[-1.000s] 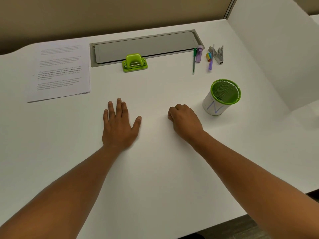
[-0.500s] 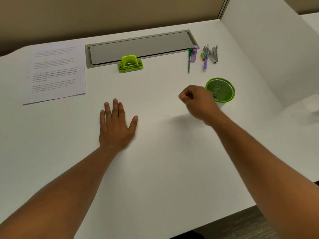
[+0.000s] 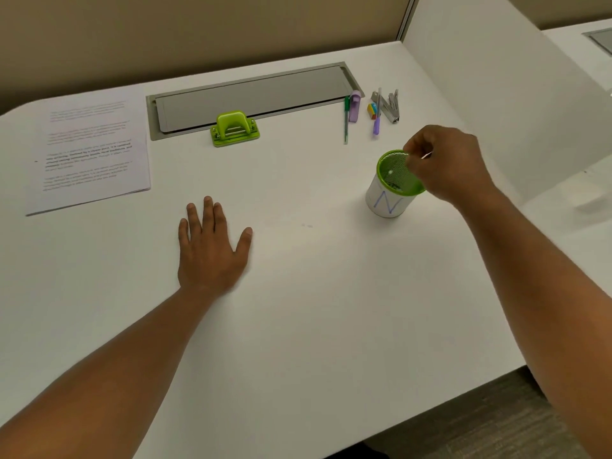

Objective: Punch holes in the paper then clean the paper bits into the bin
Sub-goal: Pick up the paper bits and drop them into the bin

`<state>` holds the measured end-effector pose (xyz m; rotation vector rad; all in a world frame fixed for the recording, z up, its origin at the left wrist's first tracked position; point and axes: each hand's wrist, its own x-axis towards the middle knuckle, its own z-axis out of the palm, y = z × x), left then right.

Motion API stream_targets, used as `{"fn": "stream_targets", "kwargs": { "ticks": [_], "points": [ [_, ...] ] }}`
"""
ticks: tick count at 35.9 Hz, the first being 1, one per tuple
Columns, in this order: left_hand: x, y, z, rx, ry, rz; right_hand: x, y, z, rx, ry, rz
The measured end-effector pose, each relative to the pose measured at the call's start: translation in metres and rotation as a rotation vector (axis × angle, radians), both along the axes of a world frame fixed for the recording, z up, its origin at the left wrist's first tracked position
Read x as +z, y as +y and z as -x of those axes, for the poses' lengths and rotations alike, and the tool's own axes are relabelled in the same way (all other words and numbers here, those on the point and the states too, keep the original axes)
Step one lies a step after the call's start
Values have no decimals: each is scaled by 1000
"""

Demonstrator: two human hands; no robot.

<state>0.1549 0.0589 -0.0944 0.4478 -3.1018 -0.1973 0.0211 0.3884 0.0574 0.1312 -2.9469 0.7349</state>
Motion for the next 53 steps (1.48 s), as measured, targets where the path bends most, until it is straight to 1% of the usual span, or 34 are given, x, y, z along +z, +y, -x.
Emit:
{"fn": "stream_targets", "kwargs": {
  "ticks": [3,8,10,12,17,20,22,24,29,32,37,41,44,49,53],
  "points": [
    [0,0,0,1,-2,1,-5,1,-1,-13,59,-16],
    [1,0,0,3,-12,-3,-11,-2,-3,38,98,-184],
    [1,0,0,4,-12,0,-10,-13,-8,66,152,-177],
    [1,0,-1,7,-13,-4,-14,-29,-17,148,172,-143],
    [1,0,-1,13,-18,-5,-46,-72,-38,462,-16,-83],
    [1,0,0,14,-17,-8,-66,-87,-42,567,-127,-151],
    [1,0,1,15,-20,-2,-77,-93,-42,566,-177,-180],
    [1,0,0,16,-18,4,-87,-97,-40,515,-207,-193],
    [-1,0,0,12,-10,10,-101,-110,-42,385,-155,-227],
    [0,0,0,14,-9,15,-103,-113,-45,366,-125,-244],
    [0,0,0,15,-6,18,-103,-104,-40,347,-199,-203],
    [0,1,0,13,-6,17,-98,-88,-31,379,-294,-76],
    [-1,0,0,13,-9,13,-97,-80,-28,432,-318,-22],
    [-1,0,0,15,-10,6,-99,-81,-30,539,-255,-118],
    [-1,0,0,13,-8,11,-106,-87,-35,563,-167,-168]
  ]
}}
